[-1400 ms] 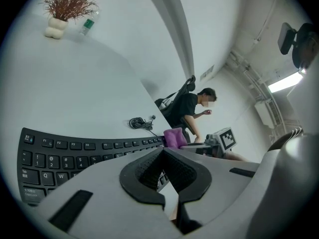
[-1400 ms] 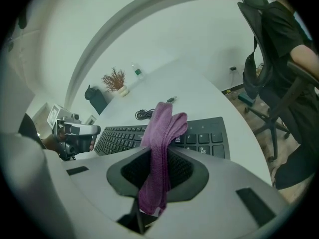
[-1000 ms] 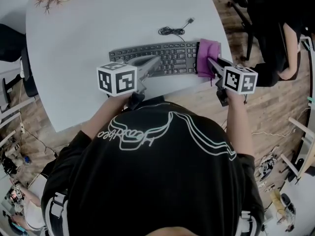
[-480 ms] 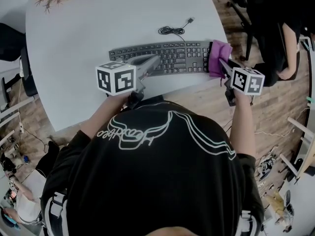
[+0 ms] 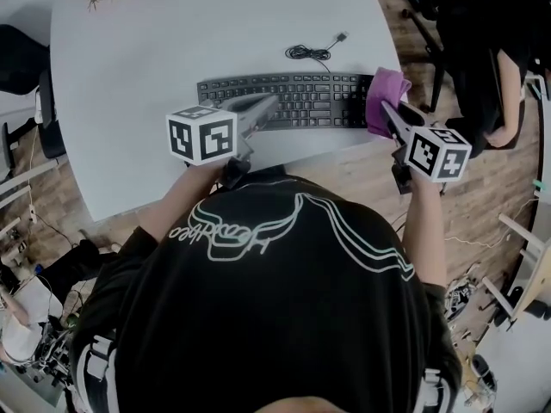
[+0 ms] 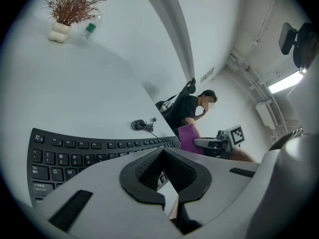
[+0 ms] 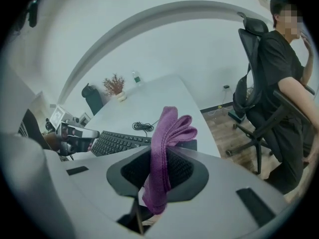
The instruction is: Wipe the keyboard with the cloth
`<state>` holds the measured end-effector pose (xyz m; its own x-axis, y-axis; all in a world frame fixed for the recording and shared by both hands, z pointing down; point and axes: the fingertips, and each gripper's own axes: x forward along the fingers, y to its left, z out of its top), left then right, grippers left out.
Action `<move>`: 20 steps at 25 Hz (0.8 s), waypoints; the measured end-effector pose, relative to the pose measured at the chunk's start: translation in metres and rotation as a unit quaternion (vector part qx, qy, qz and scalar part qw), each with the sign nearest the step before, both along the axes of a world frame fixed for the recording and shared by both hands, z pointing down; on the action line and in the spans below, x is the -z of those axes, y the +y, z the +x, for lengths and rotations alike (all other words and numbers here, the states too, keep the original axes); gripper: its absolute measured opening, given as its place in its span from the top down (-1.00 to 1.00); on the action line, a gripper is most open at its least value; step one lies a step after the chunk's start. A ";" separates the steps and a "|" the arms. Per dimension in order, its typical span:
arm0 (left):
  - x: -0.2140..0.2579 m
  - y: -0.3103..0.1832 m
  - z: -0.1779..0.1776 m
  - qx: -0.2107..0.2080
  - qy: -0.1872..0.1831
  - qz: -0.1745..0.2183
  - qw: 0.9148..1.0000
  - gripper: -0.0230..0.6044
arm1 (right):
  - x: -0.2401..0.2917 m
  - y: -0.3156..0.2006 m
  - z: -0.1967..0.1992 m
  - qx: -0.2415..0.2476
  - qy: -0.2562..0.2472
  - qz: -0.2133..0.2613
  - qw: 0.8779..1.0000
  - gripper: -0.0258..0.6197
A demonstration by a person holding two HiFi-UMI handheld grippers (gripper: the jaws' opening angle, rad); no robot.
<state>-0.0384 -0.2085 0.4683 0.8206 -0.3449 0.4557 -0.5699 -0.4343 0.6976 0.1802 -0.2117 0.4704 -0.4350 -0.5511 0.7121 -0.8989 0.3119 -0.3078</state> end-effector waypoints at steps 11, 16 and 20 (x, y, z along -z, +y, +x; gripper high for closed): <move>0.003 0.003 -0.038 0.040 -0.002 0.007 0.999 0.92 | 0.045 -0.011 -0.120 0.108 -0.073 0.048 0.990 0.73; -0.002 0.004 -0.065 0.056 -0.002 0.006 0.998 0.92 | 0.026 -0.004 -0.186 0.147 -0.111 0.024 0.983 0.73; -0.003 0.004 -0.059 0.065 -0.005 0.004 0.998 0.92 | 0.004 0.002 -0.200 0.168 -0.131 -0.006 0.977 0.73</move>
<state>-0.0973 -0.2040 0.4716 0.7650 -0.4508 0.4600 -0.6277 -0.3617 0.6894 -0.0200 -0.2102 0.4662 -0.7587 -0.3372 0.5574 -0.6355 0.5709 -0.5197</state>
